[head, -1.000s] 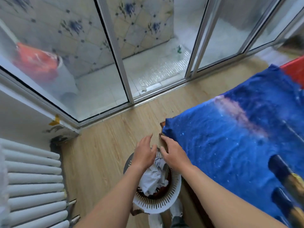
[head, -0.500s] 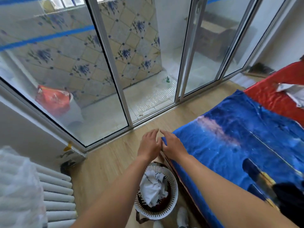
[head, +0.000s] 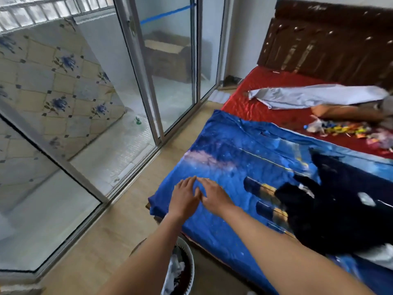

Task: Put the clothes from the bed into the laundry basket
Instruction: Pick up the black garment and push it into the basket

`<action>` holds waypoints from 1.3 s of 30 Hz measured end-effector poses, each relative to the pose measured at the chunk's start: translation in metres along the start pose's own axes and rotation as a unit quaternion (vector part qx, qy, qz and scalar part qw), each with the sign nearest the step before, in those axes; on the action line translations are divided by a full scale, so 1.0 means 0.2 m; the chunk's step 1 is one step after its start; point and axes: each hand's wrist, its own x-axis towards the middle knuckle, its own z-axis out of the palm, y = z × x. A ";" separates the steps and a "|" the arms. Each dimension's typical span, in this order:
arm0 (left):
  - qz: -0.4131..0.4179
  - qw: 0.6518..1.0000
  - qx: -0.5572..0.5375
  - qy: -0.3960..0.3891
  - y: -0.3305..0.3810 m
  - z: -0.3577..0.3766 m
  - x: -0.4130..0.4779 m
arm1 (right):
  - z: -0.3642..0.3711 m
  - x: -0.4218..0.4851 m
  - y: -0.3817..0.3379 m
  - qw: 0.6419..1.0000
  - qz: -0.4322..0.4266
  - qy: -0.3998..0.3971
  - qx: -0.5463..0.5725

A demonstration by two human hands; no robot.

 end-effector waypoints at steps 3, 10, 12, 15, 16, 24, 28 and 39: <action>0.070 0.997 0.018 -0.025 0.29 0.21 0.08 | -0.17 -0.14 0.30 0.998 0.059 0.034 -0.004; 0.182 0.977 0.007 -0.114 1.03 0.78 0.13 | -0.57 -0.61 1.03 0.980 0.170 0.100 0.008; 0.210 0.968 0.010 -0.140 1.23 0.97 0.10 | -0.65 -0.77 1.24 0.971 0.209 0.116 0.014; 0.209 0.960 0.009 -0.186 1.44 1.19 0.05 | -0.70 -0.95 1.46 0.960 0.253 0.120 0.013; 0.209 0.957 0.009 -0.201 1.50 1.26 0.04 | -0.72 -1.00 1.54 0.957 0.264 0.120 0.016; 0.256 0.935 0.067 -0.236 1.68 1.68 0.12 | -0.71 -1.06 2.05 0.949 0.298 0.100 0.026; 0.288 0.909 0.164 -0.251 1.59 1.91 0.20 | -0.59 -0.99 2.31 0.942 0.324 0.083 0.039; 0.158 0.955 0.037 -0.250 1.27 2.54 0.34 | -0.18 -0.77 2.94 0.882 0.442 0.046 0.160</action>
